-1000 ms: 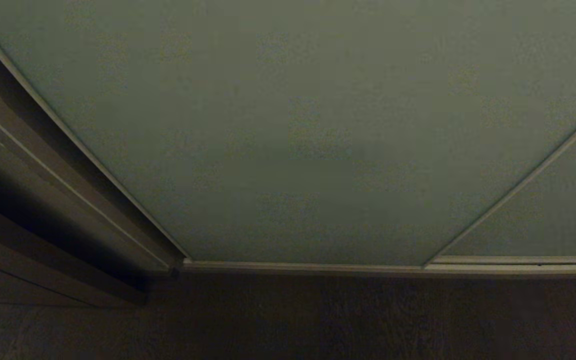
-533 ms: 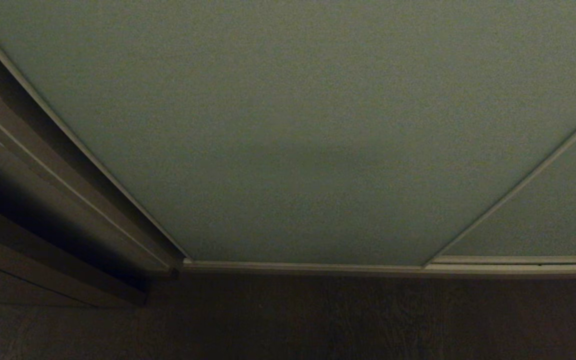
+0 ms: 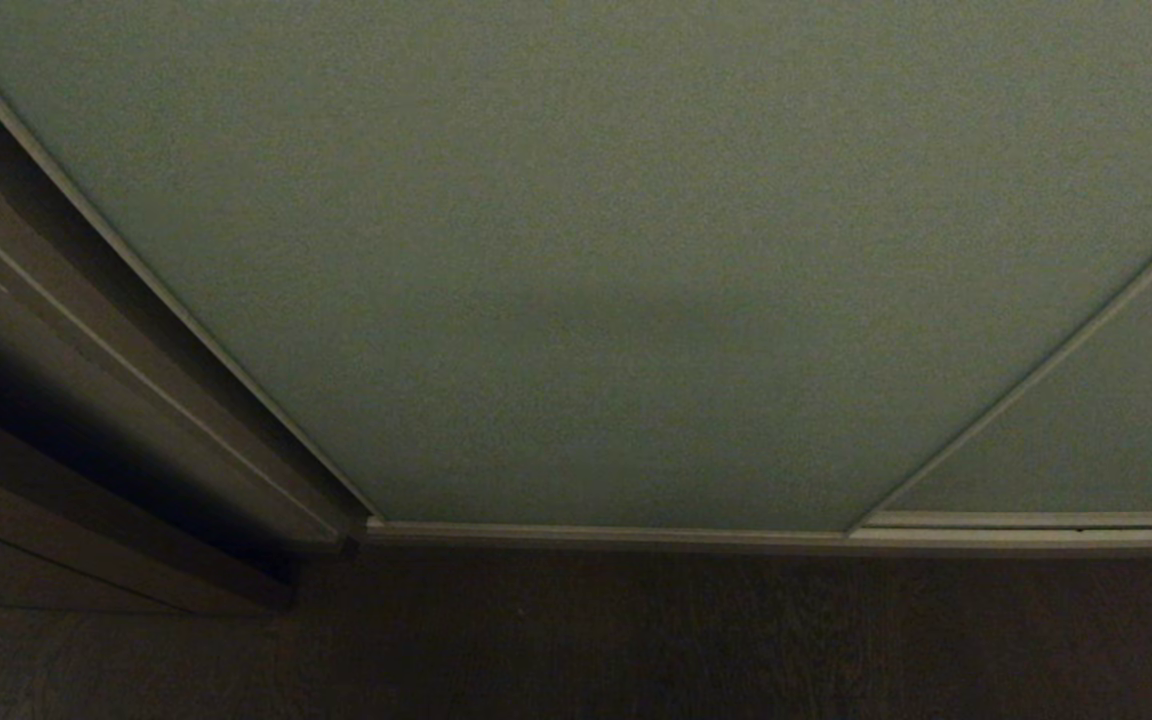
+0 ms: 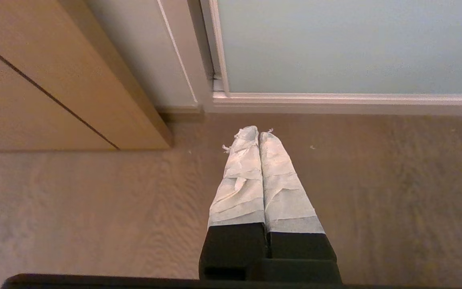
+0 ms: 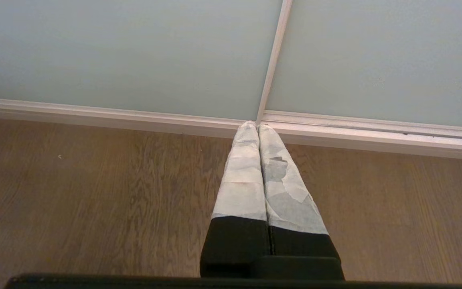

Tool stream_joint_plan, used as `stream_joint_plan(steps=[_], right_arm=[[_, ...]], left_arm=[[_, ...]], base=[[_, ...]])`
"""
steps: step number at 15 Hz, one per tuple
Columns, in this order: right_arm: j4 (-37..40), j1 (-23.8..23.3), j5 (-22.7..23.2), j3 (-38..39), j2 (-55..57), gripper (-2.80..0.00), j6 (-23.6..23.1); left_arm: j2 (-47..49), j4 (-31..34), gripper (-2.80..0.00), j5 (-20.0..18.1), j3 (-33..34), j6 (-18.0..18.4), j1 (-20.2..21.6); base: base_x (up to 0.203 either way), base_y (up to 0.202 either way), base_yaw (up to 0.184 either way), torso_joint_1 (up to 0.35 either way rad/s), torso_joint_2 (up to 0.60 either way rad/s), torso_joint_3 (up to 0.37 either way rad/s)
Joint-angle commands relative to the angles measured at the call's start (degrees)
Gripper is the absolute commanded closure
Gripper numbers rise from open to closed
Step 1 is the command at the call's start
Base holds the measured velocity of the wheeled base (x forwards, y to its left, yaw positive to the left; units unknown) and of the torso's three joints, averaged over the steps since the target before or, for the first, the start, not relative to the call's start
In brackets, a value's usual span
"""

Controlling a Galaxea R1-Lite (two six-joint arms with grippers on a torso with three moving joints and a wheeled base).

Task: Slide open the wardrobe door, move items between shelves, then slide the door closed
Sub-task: Open the door

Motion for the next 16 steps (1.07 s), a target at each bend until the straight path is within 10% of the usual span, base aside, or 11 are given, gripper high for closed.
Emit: stream_joint_plan(steps=[1, 7, 16], right_arm=[[0.0, 0.0, 0.1, 0.0, 0.0, 0.0, 0.0], [0.0, 0.0, 0.1, 0.0, 0.0, 0.0, 0.0], [0.1, 0.0, 0.0, 0.0, 0.0, 0.0, 0.0]], left_arm=[[0.3, 0.1, 0.0, 0.0, -0.5, 1.2, 0.0], [10.1, -4.8, 0.0, 6.4, -22.3, 1.2, 0.0], [38.4, -36.4, 0.0, 23.4, -40.6, 1.3, -1.7]], base=[[0.0, 0.0, 0.0, 0.0, 0.0, 0.0], [0.0, 0.0, 0.0, 0.0, 0.0, 0.0], [0.0, 0.0, 0.0, 0.0, 0.0, 0.0]])
